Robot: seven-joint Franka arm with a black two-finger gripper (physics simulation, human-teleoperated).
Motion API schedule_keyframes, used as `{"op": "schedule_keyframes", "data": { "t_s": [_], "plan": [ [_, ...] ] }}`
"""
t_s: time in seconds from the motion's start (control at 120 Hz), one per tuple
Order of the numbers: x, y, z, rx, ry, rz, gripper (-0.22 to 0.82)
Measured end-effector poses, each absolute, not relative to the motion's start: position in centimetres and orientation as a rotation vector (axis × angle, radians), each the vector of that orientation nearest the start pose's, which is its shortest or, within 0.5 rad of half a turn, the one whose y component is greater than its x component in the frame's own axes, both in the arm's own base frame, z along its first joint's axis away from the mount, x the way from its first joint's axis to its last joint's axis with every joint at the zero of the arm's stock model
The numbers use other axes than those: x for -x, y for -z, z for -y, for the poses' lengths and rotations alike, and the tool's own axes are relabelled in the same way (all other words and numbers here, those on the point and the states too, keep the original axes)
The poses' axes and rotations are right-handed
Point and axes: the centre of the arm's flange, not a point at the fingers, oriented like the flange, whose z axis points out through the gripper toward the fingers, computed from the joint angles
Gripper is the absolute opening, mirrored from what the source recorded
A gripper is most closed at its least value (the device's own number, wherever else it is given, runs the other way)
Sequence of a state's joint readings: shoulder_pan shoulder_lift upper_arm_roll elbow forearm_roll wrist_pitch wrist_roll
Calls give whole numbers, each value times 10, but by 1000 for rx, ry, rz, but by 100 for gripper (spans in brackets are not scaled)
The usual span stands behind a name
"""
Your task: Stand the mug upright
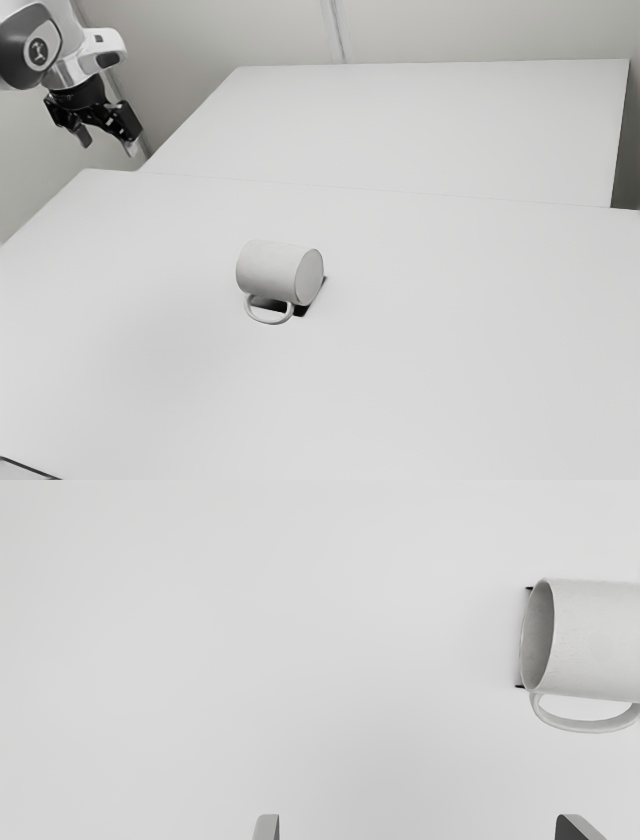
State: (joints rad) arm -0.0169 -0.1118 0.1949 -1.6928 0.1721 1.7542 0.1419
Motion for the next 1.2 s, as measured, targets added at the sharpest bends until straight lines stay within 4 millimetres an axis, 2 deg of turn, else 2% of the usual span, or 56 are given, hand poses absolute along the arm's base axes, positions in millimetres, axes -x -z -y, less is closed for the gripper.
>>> {"op": "schedule_keyframes", "data": {
  "t_s": [0.2, 0.342, 0.567, 0.683, 0.842, 1.008, 1.2],
  "plan": [
    [-526, -641, -120, 2975, 219, 42, 60],
    [-526, -619, -148, 3039, 175, 145, 60],
    [-530, -554, -181, 3295, 54, 396, 60],
    [-544, -501, -196, 3413, -60, 536, 60],
    [-566, -443, -184, 3543, -190, 620, 60],
    [-577, -395, -186, 3634, -274, 732, 60],
    [-592, -363, -187, 3744, -268, 816, 60]
  ]
}}
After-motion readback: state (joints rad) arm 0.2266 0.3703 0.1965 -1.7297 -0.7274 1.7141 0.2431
